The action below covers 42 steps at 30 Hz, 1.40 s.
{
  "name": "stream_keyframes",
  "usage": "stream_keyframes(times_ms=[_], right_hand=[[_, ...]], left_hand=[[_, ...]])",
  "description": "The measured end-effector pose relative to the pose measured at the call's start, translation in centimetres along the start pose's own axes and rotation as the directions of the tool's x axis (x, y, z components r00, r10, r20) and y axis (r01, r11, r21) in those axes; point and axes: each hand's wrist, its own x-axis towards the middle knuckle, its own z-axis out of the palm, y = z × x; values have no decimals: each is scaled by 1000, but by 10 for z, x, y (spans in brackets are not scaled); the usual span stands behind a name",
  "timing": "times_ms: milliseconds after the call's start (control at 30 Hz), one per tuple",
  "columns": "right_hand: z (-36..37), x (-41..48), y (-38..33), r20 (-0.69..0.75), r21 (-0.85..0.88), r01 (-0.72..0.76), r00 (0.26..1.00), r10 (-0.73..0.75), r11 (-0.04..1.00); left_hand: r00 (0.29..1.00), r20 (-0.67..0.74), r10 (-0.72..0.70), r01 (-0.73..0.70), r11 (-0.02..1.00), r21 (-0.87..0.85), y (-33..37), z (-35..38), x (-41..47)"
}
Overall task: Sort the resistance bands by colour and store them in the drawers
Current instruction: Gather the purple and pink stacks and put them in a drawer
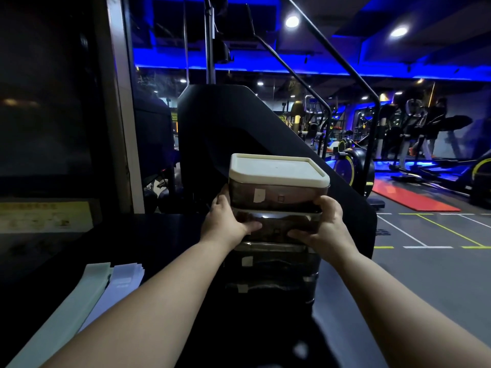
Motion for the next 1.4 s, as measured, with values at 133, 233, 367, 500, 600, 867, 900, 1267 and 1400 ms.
stream_keyframes(times_ms=[133,233,367,500,600,867,900,1267,1400], right_hand=[[6,1,5,-24,-58,63,998,-64,996],[5,3,13,9,-64,98,995,-97,993],[-1,3,19,-1,-2,100,995,-100,995],[0,5,21,-30,3,27,999,-27,1000],[2,9,21,1,-56,33,999,-33,998],[3,7,15,-70,-44,-5,998,1,999],[4,6,14,-77,-49,-3,997,-1,999],[4,-1,6,-37,-86,-65,997,62,994],[6,-2,-3,-49,-125,-100,994,95,987]], left_hand=[[998,-56,9,-10,1000,-25,-1,4,-2],[996,-84,9,-15,998,-66,-4,6,0],[999,-46,6,-12,992,-123,-3,11,3],[998,-58,5,-17,974,-225,-6,17,5],[995,-98,-5,-17,975,-223,-9,20,9],[987,-160,-27,3,989,-147,-10,23,15],[985,-168,-29,4,988,-152,-11,25,14],[995,-100,-26,10,987,-161,-12,23,7],[998,-40,-47,43,993,-108,-9,11,5]])
